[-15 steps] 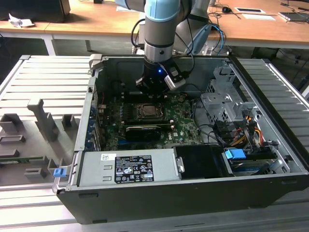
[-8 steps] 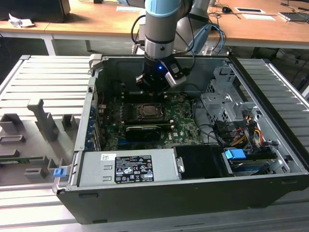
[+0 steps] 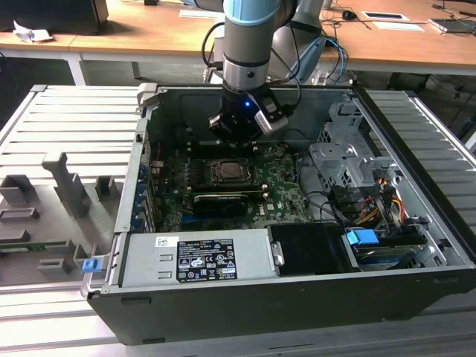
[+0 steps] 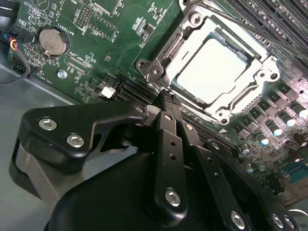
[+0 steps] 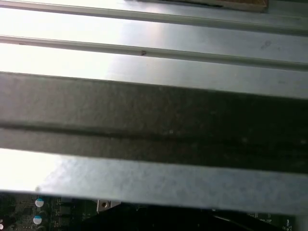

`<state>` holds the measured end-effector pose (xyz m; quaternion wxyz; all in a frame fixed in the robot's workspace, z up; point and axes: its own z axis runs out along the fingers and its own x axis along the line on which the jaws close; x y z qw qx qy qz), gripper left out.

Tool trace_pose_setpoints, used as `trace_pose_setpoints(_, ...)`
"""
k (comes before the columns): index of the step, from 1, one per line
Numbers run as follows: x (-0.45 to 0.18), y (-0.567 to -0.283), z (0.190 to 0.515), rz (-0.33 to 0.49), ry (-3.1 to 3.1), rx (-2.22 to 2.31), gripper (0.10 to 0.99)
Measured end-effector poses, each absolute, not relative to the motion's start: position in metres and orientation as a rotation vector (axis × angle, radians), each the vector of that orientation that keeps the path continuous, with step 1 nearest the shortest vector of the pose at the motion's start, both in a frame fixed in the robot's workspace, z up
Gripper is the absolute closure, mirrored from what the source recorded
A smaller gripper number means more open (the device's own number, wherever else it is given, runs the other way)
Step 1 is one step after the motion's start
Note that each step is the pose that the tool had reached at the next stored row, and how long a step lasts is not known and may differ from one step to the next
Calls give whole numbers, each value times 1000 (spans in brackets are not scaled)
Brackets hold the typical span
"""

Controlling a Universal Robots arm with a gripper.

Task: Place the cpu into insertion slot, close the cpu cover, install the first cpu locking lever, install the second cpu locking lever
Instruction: 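Install the first cpu locking lever, then install the second cpu locking lever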

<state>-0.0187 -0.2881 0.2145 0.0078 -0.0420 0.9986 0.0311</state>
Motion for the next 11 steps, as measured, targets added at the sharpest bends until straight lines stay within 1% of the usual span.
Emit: trace_pose_setpoints(11,-19,-292,215,97,3122,-131,980)
